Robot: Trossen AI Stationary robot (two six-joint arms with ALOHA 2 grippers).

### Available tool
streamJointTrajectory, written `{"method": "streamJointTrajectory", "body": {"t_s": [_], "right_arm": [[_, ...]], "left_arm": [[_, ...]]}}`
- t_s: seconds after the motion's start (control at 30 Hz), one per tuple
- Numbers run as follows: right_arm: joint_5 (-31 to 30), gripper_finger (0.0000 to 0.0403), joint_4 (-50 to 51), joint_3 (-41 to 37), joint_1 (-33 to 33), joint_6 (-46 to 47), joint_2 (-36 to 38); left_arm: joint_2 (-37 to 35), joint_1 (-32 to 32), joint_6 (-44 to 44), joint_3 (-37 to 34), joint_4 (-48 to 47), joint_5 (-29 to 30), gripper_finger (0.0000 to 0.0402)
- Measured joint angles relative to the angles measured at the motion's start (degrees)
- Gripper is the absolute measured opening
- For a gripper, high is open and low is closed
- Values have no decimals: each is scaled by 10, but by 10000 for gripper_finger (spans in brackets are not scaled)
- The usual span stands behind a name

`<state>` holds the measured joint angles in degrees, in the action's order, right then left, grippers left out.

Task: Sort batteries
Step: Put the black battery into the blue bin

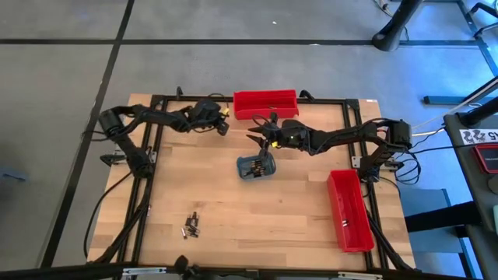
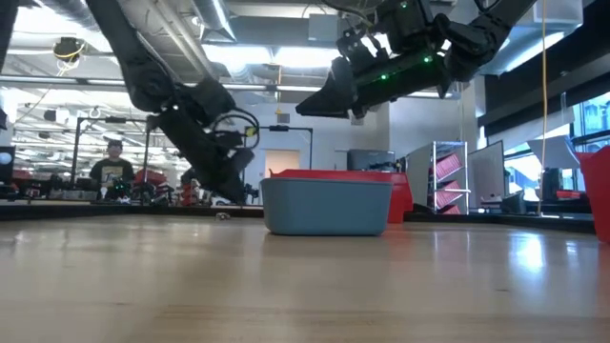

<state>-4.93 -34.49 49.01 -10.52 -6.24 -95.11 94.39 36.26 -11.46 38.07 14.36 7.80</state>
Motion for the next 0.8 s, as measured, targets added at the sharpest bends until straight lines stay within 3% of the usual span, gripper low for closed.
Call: {"method": "streamJointTrajectory", "body": {"t_s": [0.17,0.37,0.6,0.8], "right_arm": [[0,106,4,0,0,0,0],[0,106,5,0,0,0,0],[0,106,25,0,0,0,0],[7,106,31,0,0,5,0]], "left_arm": [[49,10,28,46,1,-1,145],[96,10,32,93,-4,-9,165],[112,14,11,112,-5,-15,165],[138,32,1,139,-2,-47,126]]}}
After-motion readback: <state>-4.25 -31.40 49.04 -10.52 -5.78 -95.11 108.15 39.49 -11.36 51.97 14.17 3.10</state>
